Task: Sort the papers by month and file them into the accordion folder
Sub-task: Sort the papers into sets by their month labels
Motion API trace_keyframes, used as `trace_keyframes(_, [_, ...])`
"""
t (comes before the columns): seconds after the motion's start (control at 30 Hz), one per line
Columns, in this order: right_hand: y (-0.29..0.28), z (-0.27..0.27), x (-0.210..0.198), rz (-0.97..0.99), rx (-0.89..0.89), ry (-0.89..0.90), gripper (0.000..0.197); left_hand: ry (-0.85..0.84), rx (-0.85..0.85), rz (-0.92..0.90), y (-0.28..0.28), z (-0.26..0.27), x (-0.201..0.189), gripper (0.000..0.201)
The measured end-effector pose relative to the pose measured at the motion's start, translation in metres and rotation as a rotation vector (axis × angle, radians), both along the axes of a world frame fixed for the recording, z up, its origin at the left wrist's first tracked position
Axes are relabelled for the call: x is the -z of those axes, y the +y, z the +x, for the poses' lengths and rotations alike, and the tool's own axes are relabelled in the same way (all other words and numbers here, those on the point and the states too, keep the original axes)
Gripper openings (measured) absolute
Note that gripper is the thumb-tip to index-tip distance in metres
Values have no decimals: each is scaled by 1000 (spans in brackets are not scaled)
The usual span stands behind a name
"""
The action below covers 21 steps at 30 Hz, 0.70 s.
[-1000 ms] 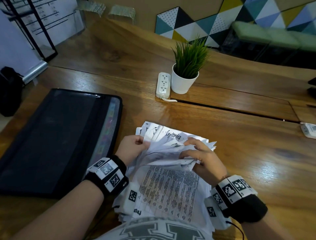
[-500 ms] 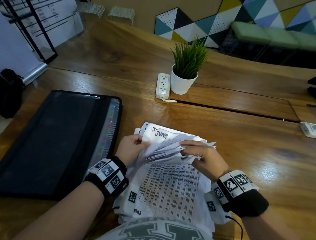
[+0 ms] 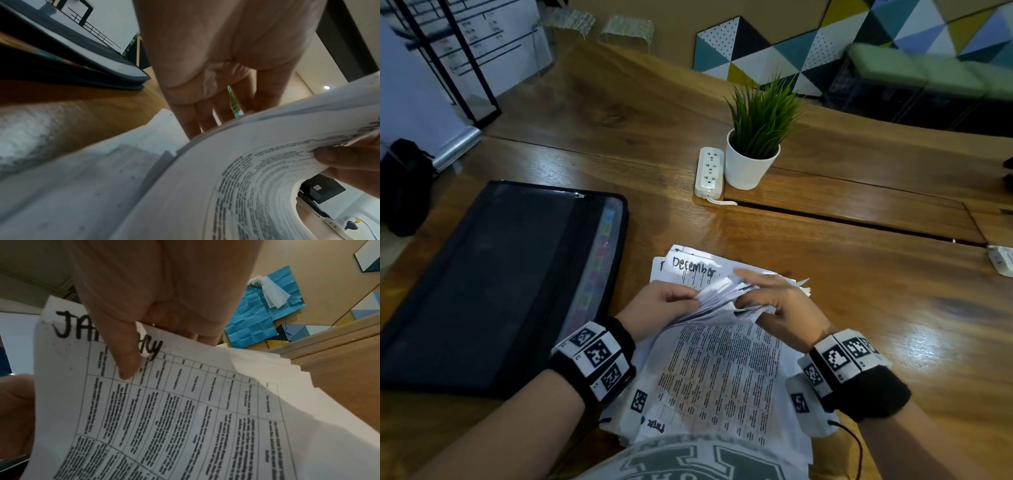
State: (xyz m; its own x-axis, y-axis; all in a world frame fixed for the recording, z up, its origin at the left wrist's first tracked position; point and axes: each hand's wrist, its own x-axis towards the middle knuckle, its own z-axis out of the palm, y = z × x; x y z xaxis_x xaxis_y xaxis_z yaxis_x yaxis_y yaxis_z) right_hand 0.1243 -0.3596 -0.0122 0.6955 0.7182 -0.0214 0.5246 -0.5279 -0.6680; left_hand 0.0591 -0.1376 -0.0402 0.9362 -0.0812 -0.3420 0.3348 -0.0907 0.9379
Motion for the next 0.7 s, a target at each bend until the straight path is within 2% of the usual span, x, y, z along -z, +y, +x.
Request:
trace_keyframes(0.1, [1, 1, 0, -33, -3, -6, 59, 17, -15, 14, 5, -2, 1, 17])
trace_keyframes(0.23, [-4, -3, -6, -71, 41, 20, 55, -12, -253, 415, 20, 1, 19, 21])
trace_keyframes(0.3, [-6, -6, -5, -67, 61, 30, 57, 34, -240, 484, 23, 3, 25, 19])
trace_keyframes(0.43, [-7, -10, 3, -8, 86, 30, 62, 23, -223, 474, 19, 5, 23, 20])
trace_keyframes(0.57, [-7, -10, 1, 36, 105, 36, 61, -60, -245, 408, 15, 7, 21, 6])
trace_keyframes(0.7, [-7, -8, 3, 97, 90, 44, 66, -103, -192, 288, 10, 3, 22, 26])
